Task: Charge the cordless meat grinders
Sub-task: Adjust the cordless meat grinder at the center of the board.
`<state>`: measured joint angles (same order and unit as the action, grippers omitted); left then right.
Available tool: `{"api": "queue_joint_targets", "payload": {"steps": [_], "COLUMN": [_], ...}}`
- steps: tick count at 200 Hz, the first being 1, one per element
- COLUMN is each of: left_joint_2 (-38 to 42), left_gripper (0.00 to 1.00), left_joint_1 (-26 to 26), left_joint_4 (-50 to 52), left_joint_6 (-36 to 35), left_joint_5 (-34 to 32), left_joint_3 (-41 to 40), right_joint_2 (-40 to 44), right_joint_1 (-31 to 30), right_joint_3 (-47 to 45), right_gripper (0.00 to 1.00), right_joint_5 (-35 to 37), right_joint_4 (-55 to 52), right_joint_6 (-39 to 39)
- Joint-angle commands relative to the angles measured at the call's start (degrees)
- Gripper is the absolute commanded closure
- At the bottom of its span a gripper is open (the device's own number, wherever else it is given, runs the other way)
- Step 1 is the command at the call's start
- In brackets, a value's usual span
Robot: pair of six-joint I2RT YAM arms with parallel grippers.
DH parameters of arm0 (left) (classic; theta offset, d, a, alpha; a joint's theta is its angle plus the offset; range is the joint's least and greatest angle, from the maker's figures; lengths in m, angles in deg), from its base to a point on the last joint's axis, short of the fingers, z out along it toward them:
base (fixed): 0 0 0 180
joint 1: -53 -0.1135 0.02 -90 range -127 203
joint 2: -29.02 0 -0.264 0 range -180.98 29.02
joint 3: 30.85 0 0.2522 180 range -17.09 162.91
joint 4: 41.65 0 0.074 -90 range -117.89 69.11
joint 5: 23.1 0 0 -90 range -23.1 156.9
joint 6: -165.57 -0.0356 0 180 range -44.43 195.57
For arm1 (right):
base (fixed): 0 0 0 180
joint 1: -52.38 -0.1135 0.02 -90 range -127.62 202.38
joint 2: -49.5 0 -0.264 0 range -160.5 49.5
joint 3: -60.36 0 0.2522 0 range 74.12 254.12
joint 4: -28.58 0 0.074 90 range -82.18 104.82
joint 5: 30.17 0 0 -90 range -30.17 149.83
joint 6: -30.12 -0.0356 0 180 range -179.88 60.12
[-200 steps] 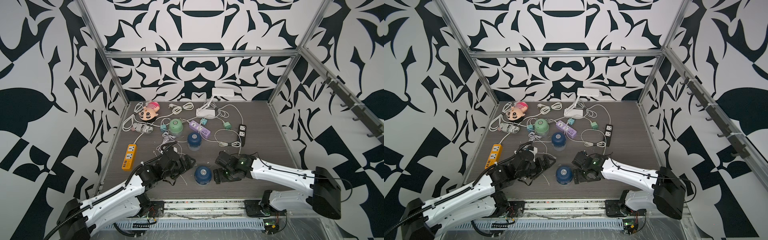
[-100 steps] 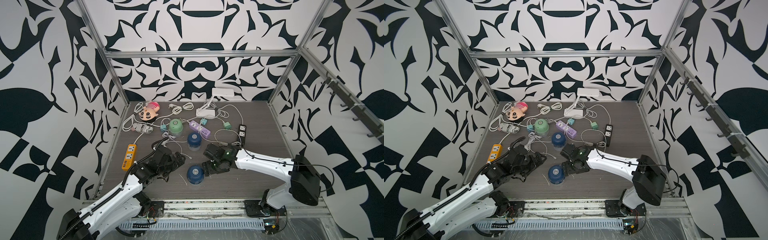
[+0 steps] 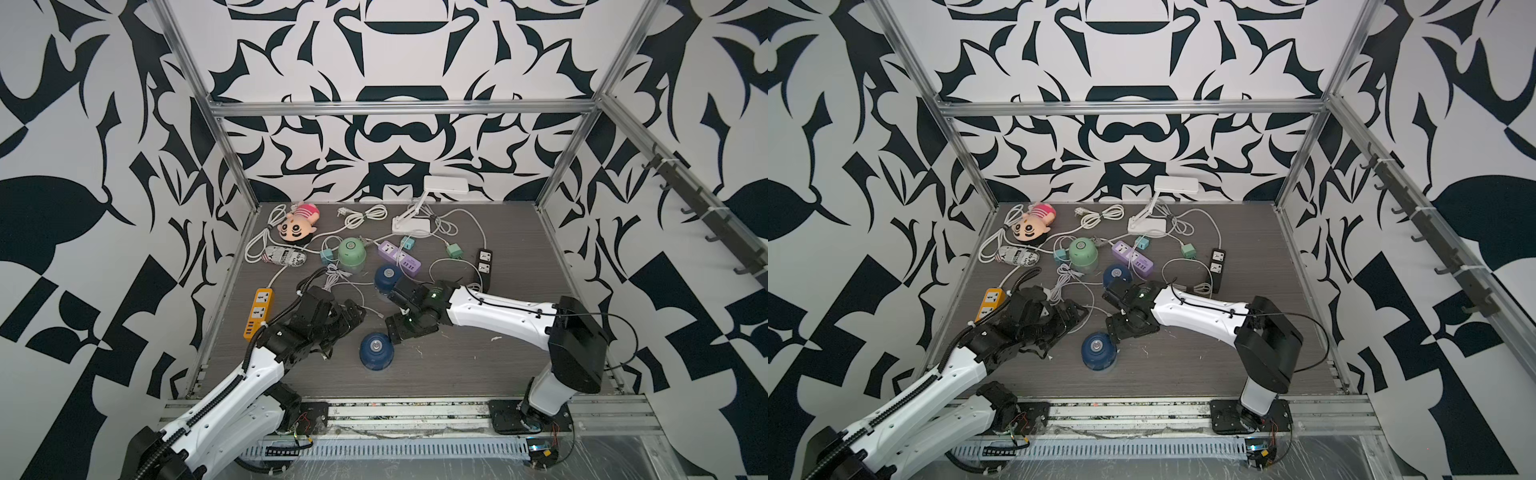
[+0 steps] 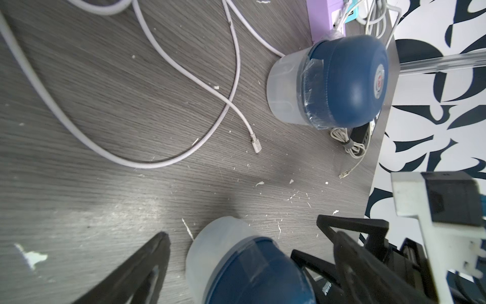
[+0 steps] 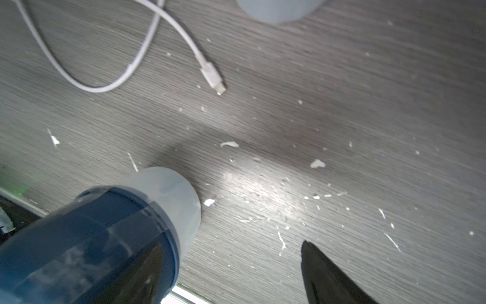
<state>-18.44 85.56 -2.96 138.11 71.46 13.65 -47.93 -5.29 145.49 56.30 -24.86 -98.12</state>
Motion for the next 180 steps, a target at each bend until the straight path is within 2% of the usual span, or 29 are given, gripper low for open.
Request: {"api": "queue_joint_targets", "payload": {"steps": [1,47,63,86,111,126,146,180], "left_joint_2": [1.23,-0.35,-1.71,-4.12,-6.44,-7.09,-7.72,-8.48], "left_gripper": [0.01,0.01,0.01,0.01,0.0,0.02,0.04,0.07], "left_joint_1": [-1.55,-6.73,-9.04,-12.14,-13.4,-13.4,-13.4,-13.31], "left_joint_4": [0.18,-1.34,-1.81,-1.75,0.41,0.87,0.7,-1.17], "left_joint_6": [-2.0,-6.69,-8.93,-12.75,-17.31,-19.18,-20.82,-20.69], "left_joint_5": [2.41,7.98,10.76,15.22,18.0,18.58,19.25,19.69], "left_joint_3": [0.17,1.66,2.68,4.95,8.73,10.15,11.04,10.8], "right_joint_2": [-1.09,-5.44,-6.4,-5.35,0.37,5.35,13.17,24.89], "right_joint_1": [-1.07,-2.16,-1.95,-0.42,2.39,5.47,12.97,28.94], "right_joint_3": [4.26,11.32,14.29,16.09,12.17,7.16,-1.37,-12.77], "right_gripper": [0.14,0.13,0.13,0.19,0.27,0.35,0.45,0.39], "right_joint_5": [-0.67,2.27,5.99,10.87,13.99,16.75,15.28,9.32], "right_joint_4": [-1.68,-5.38,-8.47,-12.06,-13.09,-13.2,-12.86,-9.09], "right_joint_6": [2.53,2.09,0.89,-1.17,-4.21,-5.89,-7.8,-4.37]}}
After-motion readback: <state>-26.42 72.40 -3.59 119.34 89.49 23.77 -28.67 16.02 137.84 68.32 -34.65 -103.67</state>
